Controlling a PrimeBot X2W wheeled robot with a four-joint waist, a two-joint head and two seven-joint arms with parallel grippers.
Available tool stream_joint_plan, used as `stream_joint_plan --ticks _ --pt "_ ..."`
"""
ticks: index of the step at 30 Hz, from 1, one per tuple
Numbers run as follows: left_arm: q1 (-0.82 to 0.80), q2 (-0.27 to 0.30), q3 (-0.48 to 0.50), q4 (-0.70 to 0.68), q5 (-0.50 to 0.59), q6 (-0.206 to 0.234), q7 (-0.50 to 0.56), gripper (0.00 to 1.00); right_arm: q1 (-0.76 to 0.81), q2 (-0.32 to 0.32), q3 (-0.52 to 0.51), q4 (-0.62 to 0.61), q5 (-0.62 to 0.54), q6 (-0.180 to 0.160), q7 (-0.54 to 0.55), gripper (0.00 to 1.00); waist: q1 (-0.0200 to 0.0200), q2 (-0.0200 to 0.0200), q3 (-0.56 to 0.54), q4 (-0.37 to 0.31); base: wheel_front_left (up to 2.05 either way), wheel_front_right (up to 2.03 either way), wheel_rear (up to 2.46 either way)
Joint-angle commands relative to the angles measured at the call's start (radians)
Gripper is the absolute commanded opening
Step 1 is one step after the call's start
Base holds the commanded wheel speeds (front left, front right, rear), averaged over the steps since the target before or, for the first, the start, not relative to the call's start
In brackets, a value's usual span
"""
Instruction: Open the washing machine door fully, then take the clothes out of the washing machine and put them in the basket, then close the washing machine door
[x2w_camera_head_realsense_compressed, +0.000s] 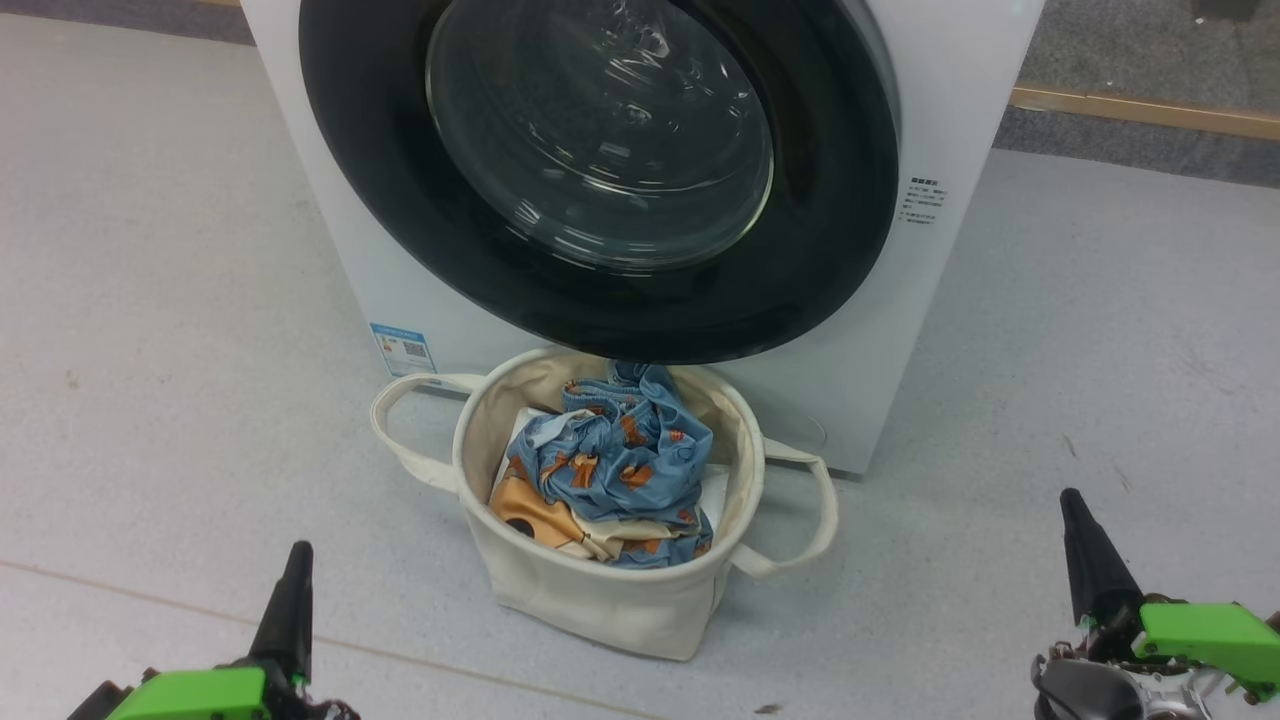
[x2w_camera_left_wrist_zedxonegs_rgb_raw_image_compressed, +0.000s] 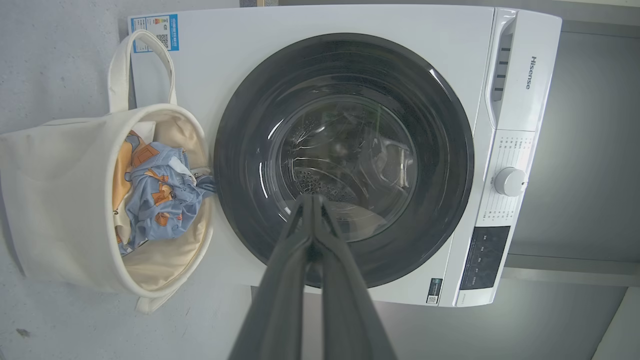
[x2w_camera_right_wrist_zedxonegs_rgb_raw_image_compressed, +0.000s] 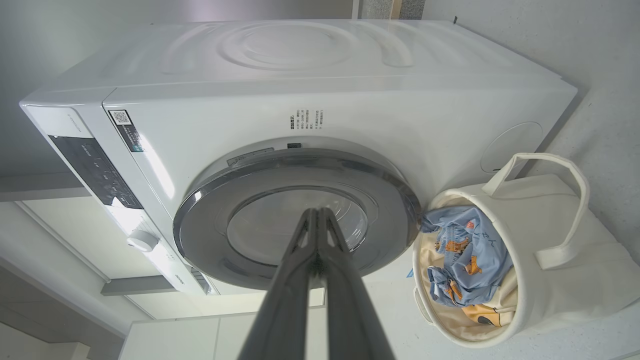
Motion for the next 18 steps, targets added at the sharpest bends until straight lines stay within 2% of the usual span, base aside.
stream_joint_plan --ticks 1,18 --pt "-0.024 0.005 0.034 -0.038 -0.003 -0.007 0.008 0.0 -0.015 -0.008 0.019 -0.04 0.006 0.005 0.008 0.0 0.0 0.0 0.0 0.0 0.0 0.0 0.0" --pt "-0.024 0.005 0.034 -0.038 -0.004 -0.007 0.008 0.0 -0.015 -0.008 0.019 -0.04 0.006 0.005 0.008 0.0 0.0 0.0 0.0 0.0 0.0 0.0 0.0"
